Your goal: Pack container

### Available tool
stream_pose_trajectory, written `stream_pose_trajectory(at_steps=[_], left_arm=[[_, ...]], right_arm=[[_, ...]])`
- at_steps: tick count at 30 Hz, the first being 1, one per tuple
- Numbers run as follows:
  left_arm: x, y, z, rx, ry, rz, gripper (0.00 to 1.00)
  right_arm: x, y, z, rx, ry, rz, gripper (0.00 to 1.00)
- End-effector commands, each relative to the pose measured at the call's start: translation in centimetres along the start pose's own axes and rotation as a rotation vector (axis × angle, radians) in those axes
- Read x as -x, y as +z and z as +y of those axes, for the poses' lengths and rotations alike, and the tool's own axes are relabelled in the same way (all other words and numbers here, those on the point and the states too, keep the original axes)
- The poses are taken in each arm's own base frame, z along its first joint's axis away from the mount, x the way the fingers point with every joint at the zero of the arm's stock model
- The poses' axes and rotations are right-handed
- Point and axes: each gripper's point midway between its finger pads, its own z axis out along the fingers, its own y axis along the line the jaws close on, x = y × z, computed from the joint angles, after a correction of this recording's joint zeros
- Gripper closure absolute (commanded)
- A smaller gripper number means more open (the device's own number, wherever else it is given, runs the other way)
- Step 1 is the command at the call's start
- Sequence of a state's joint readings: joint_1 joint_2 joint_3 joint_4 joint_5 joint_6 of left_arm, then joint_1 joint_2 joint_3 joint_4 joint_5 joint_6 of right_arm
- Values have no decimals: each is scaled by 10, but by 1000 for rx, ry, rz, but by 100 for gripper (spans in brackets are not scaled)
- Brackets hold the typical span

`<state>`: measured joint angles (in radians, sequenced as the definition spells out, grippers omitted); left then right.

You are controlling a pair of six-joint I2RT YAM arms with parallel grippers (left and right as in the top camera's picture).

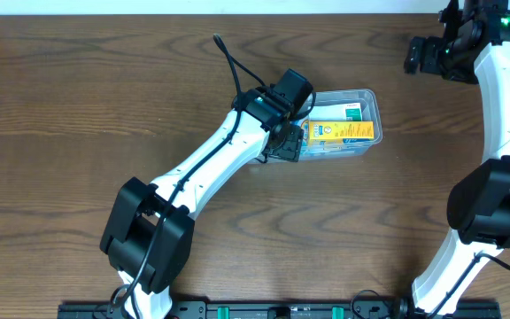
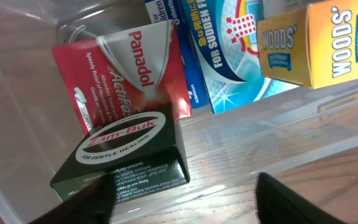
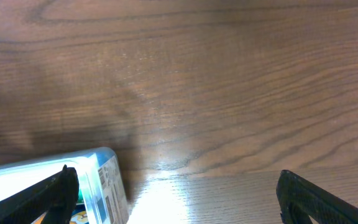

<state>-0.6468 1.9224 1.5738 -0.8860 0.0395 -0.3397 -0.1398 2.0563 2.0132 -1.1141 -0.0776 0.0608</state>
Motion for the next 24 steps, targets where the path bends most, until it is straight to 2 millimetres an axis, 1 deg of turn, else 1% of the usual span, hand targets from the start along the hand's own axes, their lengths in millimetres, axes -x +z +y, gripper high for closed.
stream_pose_trajectory(at_steps=[1,6,10,16,24], left_arm=[[-8,16,8,44,8,41,31],[-12,33,9,58,9,75,31],[-8,43,8,56,8,68,31],[7,46,6,36,24,15,30],[15,46,20,41,14,4,30]], right_arm=[[4,-4,2,3,9,-13,1],[4,-4,2,3,9,-13,1],[4,-4,2,3,9,-13,1],[4,-4,2,3,9,-13,1],[4,-4,2,3,9,-13,1]])
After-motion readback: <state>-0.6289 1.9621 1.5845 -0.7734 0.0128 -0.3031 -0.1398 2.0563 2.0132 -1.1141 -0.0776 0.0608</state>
